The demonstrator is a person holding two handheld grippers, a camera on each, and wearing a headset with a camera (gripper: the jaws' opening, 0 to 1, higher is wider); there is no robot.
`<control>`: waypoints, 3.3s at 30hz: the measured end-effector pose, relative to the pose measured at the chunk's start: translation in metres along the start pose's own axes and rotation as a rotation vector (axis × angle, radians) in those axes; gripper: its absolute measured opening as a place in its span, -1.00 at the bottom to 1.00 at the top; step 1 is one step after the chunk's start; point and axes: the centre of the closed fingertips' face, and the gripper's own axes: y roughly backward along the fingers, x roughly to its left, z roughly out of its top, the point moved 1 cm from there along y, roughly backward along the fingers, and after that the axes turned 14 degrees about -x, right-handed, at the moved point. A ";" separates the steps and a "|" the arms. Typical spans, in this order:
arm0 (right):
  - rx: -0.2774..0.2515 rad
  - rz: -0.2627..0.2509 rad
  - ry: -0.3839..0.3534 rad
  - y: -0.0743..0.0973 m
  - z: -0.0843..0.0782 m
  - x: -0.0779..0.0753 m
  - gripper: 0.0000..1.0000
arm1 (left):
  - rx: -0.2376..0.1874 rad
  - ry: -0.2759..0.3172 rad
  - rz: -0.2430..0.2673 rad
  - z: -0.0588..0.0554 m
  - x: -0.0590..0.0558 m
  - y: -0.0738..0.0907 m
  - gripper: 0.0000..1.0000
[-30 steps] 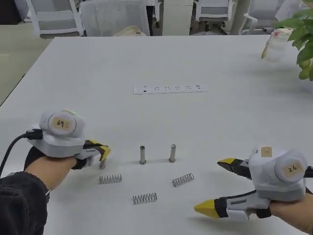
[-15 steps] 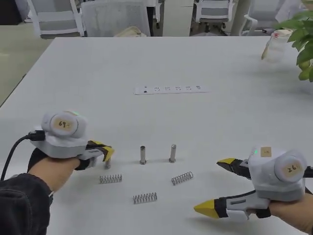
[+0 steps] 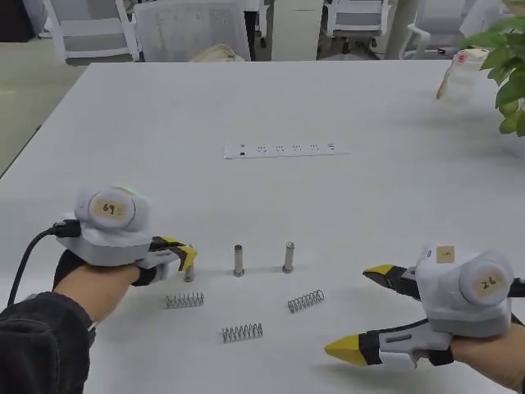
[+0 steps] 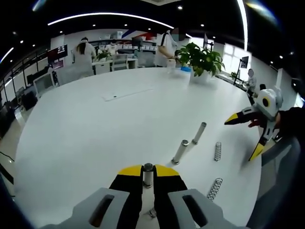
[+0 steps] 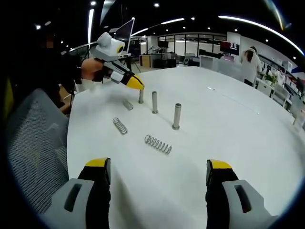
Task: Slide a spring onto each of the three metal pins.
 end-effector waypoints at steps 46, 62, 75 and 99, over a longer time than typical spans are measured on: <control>0.005 0.005 0.008 0.000 0.001 0.004 0.62 | -0.015 -0.012 -0.033 0.005 -0.007 0.005 -0.90; 0.003 0.004 0.009 -0.001 0.001 0.004 0.62 | -0.036 -0.001 -0.040 0.007 -0.008 0.012 -0.63; 0.003 0.003 0.009 -0.001 0.002 0.004 0.62 | -0.013 0.000 -0.059 -0.003 -0.008 0.021 -0.58; -0.002 0.003 0.010 -0.001 0.003 0.004 0.63 | 0.063 -0.020 -0.130 -0.042 -0.016 0.029 -0.59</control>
